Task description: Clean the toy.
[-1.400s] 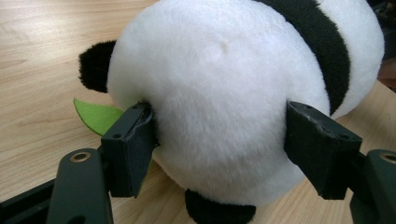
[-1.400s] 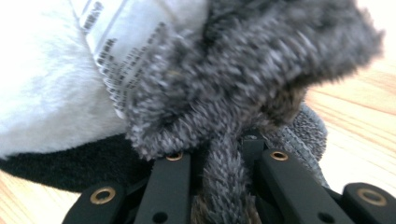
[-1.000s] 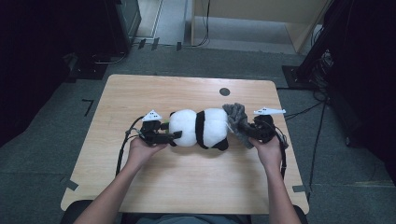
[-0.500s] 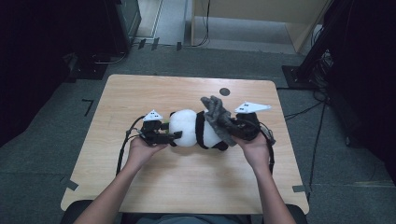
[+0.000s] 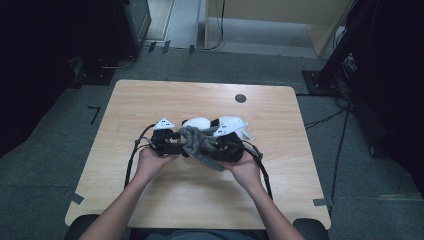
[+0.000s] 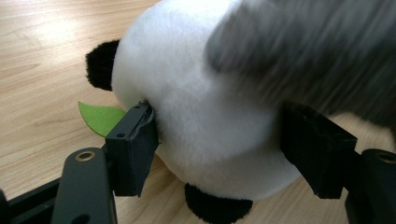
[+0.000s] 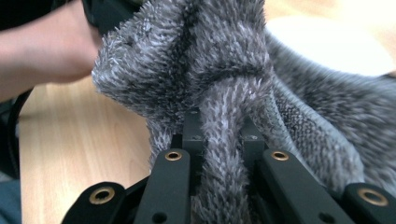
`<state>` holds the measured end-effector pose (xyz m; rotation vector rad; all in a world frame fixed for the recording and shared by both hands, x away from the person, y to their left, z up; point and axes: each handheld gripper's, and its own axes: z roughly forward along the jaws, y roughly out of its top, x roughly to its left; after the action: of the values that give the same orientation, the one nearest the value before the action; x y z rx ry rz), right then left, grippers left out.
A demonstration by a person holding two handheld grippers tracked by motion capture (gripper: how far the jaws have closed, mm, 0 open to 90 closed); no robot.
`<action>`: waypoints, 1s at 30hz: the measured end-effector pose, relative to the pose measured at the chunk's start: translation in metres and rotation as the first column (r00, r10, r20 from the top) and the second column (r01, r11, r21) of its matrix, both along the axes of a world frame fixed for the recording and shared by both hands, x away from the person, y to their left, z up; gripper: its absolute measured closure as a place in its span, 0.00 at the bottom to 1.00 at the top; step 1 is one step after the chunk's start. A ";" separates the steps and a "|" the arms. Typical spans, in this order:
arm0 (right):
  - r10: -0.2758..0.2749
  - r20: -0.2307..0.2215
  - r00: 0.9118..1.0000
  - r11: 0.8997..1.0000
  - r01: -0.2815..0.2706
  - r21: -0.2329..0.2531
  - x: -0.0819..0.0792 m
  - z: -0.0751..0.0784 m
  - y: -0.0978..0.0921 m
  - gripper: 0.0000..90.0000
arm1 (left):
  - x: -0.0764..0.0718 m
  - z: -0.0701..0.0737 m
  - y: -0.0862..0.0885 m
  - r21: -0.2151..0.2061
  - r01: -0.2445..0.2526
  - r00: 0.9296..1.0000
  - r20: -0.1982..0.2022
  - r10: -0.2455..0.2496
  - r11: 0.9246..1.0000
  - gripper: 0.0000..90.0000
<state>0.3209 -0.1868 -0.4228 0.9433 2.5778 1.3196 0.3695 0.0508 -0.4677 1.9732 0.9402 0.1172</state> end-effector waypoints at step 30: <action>-0.044 -0.078 0.996 0.991 0.034 -0.128 -0.017 -0.036 -0.040 0.88 | 0.003 -0.001 0.000 0.000 0.008 1.000 -0.013 -0.008 1.000 0.32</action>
<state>0.3040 -0.2268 -0.4585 1.0384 2.6514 1.1154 0.3728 0.0508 -0.4690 1.9802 0.9403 0.0998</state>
